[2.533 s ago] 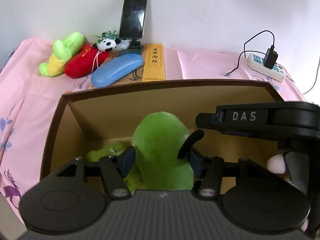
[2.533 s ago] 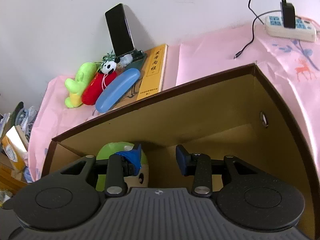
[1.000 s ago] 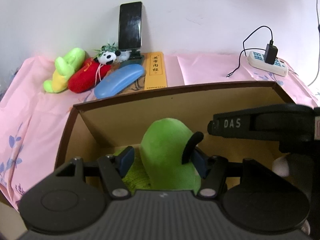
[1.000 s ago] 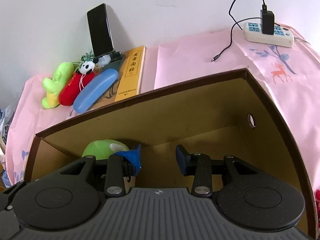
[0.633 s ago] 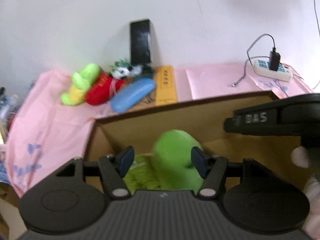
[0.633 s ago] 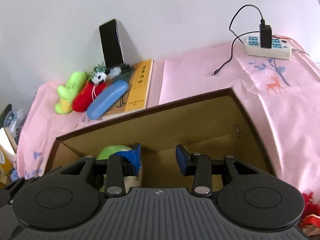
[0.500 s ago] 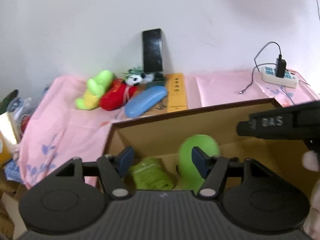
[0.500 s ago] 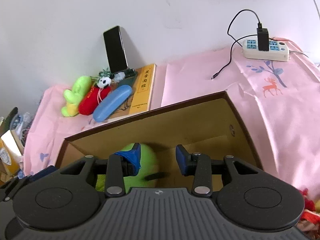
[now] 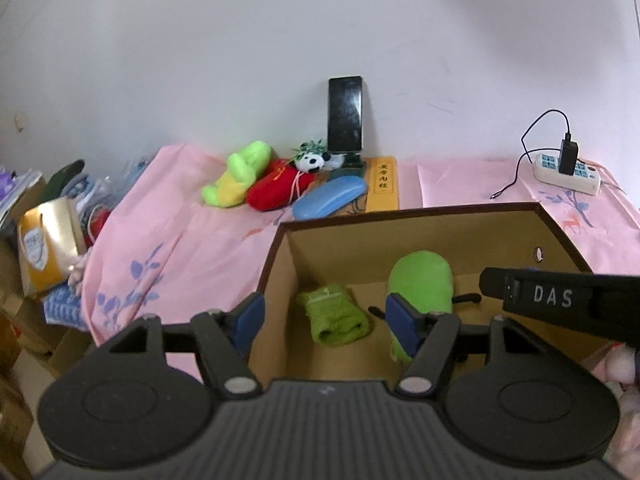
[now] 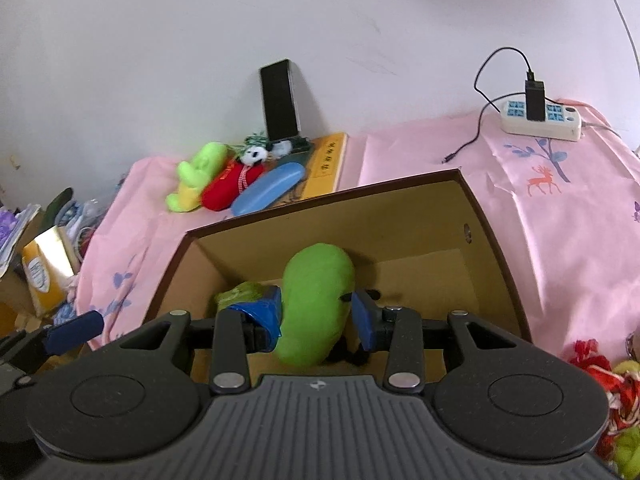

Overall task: Organize soft objects
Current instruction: 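Lower the green plush into the box and open both grippers, then withdraw both grippers from the box toward the plastic bag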

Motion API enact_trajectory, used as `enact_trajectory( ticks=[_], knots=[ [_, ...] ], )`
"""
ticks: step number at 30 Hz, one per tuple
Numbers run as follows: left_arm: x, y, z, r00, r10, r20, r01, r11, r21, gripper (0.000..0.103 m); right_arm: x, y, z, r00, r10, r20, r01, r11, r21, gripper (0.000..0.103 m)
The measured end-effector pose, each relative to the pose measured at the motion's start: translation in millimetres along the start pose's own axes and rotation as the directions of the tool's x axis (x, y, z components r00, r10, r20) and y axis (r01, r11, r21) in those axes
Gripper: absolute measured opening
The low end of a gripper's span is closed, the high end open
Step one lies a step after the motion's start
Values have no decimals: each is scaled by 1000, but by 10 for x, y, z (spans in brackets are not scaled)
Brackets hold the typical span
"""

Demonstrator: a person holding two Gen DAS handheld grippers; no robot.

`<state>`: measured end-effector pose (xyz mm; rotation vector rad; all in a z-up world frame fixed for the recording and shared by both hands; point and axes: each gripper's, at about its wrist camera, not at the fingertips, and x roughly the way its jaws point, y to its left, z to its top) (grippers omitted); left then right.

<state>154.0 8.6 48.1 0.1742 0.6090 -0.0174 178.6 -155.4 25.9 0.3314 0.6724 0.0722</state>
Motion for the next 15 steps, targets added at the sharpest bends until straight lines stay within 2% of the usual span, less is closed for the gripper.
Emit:
enact_trajectory(
  ticks=[6, 15],
  knots=[
    [-211, 44, -184, 999, 41, -6, -41, 999, -5, 69, -226, 66, -107, 999, 46, 15, -46, 999, -28, 22],
    [-396, 92, -353, 998, 31, -58, -32, 999, -7, 69, -419, 137, -249, 995, 97, -21, -98, 994, -45, 22]
  ],
)
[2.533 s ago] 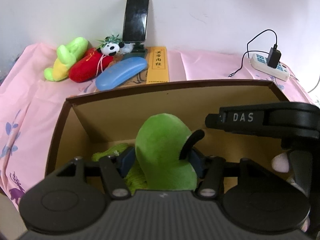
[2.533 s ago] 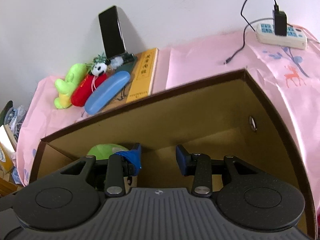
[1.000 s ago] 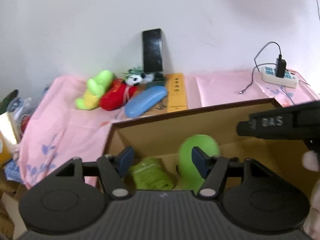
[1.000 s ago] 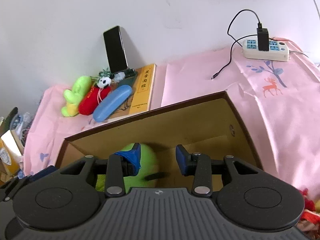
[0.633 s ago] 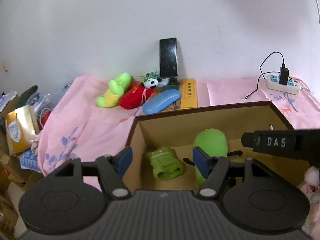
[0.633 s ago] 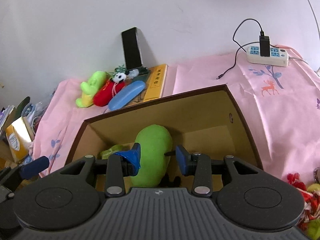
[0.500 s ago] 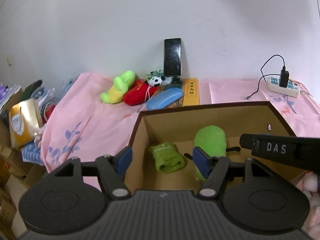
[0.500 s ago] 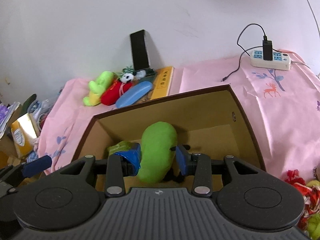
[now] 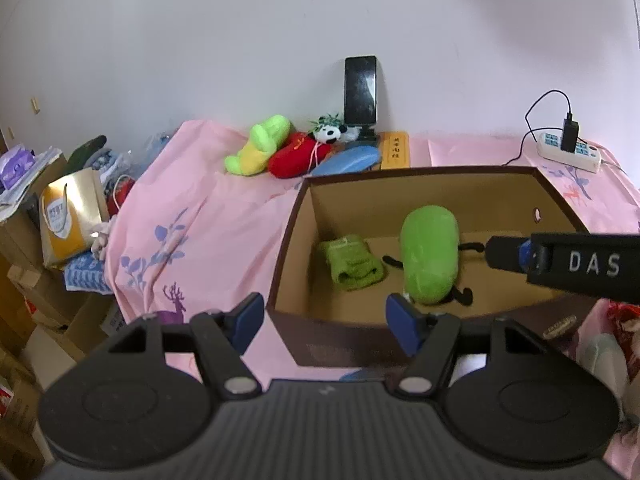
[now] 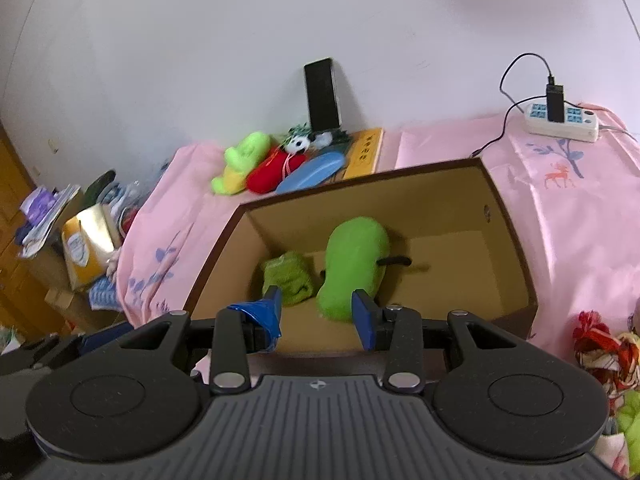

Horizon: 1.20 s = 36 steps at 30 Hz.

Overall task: Organize soft objects
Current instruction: 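Withdraw both grippers from the box toward the plastic bag, then grasp the clear plastic bag with white stuffing and lift it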

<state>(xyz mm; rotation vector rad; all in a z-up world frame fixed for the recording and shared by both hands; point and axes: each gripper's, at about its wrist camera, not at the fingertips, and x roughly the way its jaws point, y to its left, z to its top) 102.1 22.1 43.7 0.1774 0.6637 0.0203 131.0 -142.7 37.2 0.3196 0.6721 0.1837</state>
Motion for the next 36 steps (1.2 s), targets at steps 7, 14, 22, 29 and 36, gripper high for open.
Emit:
enact_trajectory(
  ticks=[7, 14, 22, 29, 36],
  knots=[
    [-89, 45, -138, 999, -20, -38, 20, 1000, -5, 69, -60, 51, -146, 999, 21, -39, -22, 1000, -22, 23],
    [-78, 45, -290, 997, -3, -74, 4, 1000, 2, 69, -79, 24, -283, 997, 28, -73, -29, 999, -15, 23],
    [-59, 204, -434, 991, -70, -118, 64, 997, -49, 69, -59, -52, -403, 992, 50, -118, -46, 998, 31, 23],
    [-162, 288, -643, 978, -194, -77, 193, 981, -28, 69, 8, -162, -485, 981, 78, -175, -65, 995, 78, 23],
    [-93, 322, -976, 943, -318, -97, 317, 948, -18, 69, 118, -301, -585, 960, 137, -246, -96, 980, 172, 23]
  ],
)
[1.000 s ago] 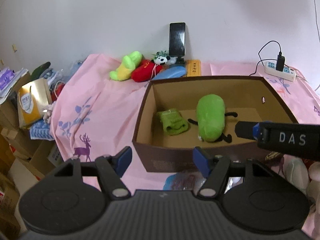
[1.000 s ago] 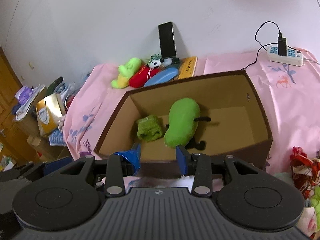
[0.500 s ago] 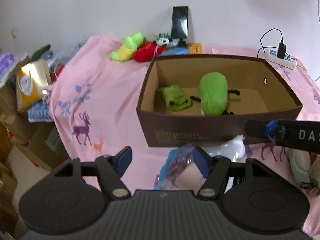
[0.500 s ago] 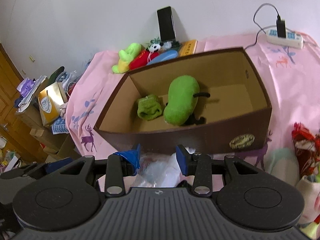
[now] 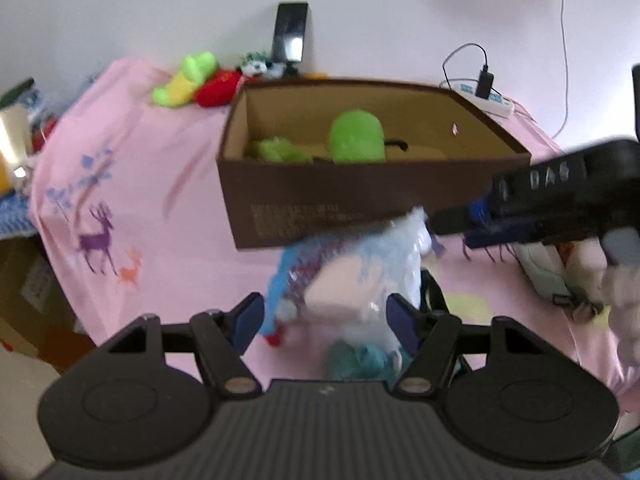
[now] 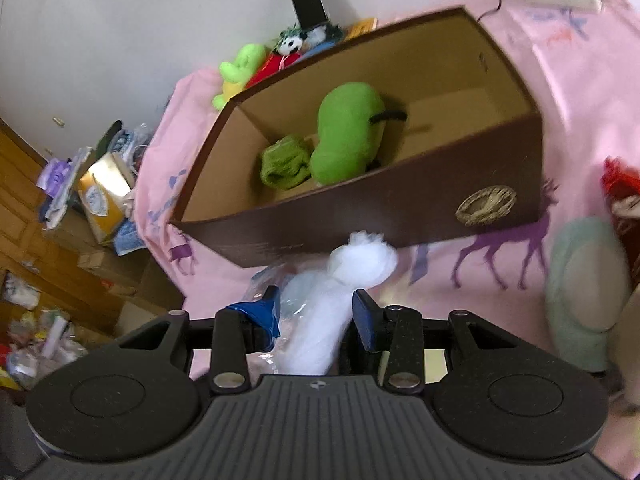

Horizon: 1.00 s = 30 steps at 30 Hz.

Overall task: Organize soft objects
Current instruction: 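Grasp the clear plastic bag with white stuffing and lift it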

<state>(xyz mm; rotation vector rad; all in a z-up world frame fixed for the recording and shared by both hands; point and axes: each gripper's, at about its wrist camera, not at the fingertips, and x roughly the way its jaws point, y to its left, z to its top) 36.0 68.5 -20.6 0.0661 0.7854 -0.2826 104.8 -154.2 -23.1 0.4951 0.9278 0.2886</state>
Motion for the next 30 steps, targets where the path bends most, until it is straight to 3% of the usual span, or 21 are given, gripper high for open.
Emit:
enact_trajectory(
  ticks=[3, 8, 13, 19, 30],
  knots=[
    [82, 72, -60, 999, -44, -10, 44, 998, -49, 69, 44, 24, -4, 1000, 25, -18, -25, 1000, -3, 23],
    [184, 83, -91, 995, -103, 17, 104, 993, -58, 69, 144, 32, -36, 999, -30, -22, 30, 999, -22, 23],
    [335, 113, -105, 993, -117, 15, 118, 991, -64, 69, 253, -7, -29, 999, 12, -47, -11, 1000, 17, 24],
    [390, 99, -130, 992, -129, 18, 130, 991, -45, 70, 332, 96, -87, 996, 79, -51, -80, 996, -27, 24],
    [455, 93, -166, 987, -155, 41, 154, 988, 14, 69, 563, 64, -188, 991, 129, -26, -130, 991, -34, 25]
  ],
)
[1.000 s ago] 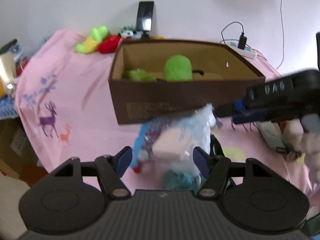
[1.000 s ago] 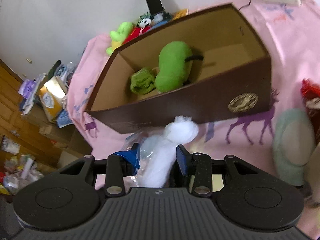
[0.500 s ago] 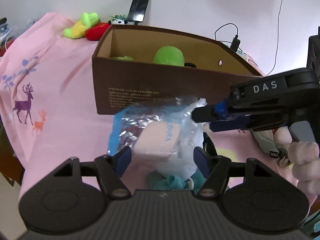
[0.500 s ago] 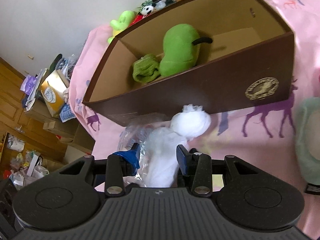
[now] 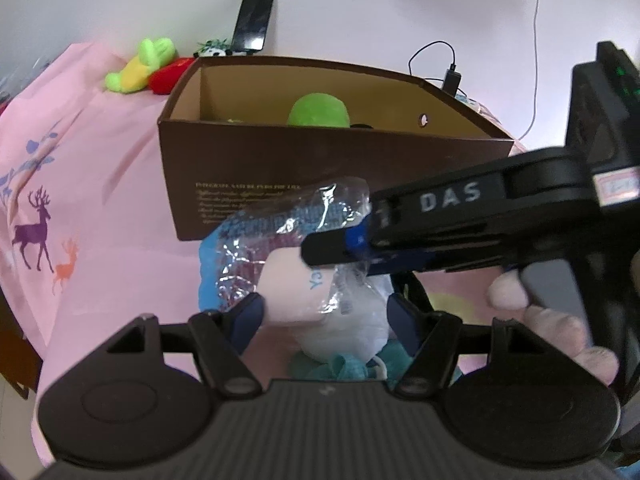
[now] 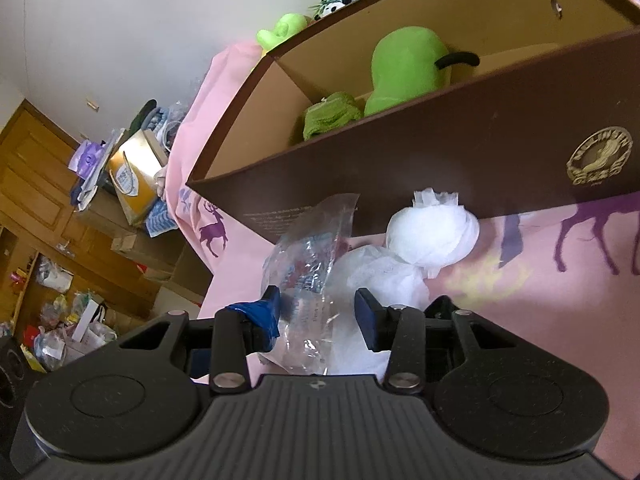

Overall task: Organize soft objects
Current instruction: 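Grasp the clear plastic bag with white stuffing and lift it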

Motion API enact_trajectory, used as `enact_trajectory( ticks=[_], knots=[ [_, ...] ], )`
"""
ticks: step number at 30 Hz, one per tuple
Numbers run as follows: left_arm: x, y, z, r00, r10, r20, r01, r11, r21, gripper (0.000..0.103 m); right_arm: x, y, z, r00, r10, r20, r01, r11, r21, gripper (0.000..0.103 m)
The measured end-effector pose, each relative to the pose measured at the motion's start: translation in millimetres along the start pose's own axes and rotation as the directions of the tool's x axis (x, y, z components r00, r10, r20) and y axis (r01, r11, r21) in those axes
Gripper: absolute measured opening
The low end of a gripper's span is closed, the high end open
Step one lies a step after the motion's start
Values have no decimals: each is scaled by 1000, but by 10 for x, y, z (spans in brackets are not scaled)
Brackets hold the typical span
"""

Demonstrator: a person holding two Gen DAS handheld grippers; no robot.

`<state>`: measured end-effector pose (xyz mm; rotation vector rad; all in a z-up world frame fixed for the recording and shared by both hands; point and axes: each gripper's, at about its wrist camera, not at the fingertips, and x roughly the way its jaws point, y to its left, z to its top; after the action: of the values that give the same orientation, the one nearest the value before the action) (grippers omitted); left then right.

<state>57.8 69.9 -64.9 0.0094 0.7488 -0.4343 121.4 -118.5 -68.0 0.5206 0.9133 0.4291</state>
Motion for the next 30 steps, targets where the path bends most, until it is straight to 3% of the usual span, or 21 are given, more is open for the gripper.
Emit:
enact_trajectory(
  ticks=[3, 5, 7, 14, 16, 17, 18, 25, 30],
  knots=[
    [-21, -27, -36, 1000, 3, 13, -4, 1000, 19, 66, -19, 18, -26, 999, 36, 5, -36, 999, -33, 19],
    [-59, -49, -39, 999, -10, 32, 9, 1000, 28, 51, -32, 20, -25, 999, 41, 8, -40, 998, -41, 14],
    [-93, -65, -20, 999, -22, 41, 21, 999, 32, 45, -53, -4, -21, 999, 53, 9, -53, 998, -38, 10],
    [-197, -93, 3, 997, -37, 72, 33, 998, 49, 34, -157, 47, -39, 998, 48, 40, -45, 996, -73, 5],
    [-260, -102, 20, 996, -28, 86, 23, 998, 60, 41, -179, 83, -43, 997, 51, 52, -46, 996, -81, 4],
    [-298, -102, 21, 995, -11, 95, 5, 998, 66, 60, -211, 94, -39, 997, 56, 59, -51, 995, -85, 4],
    [-328, -92, 24, 995, 6, 102, -13, 998, 66, 66, -239, 108, -36, 996, 62, 66, -56, 995, -85, 3],
    [-455, -2, 38, 991, -11, 132, 8, 1000, 23, 76, -429, 184, -36, 990, 84, 109, -71, 991, -117, 3],
    [-621, -108, 87, 980, -50, 193, 43, 998, 41, 75, -603, 229, -46, 984, 111, 142, -91, 987, -135, 3]
  ],
)
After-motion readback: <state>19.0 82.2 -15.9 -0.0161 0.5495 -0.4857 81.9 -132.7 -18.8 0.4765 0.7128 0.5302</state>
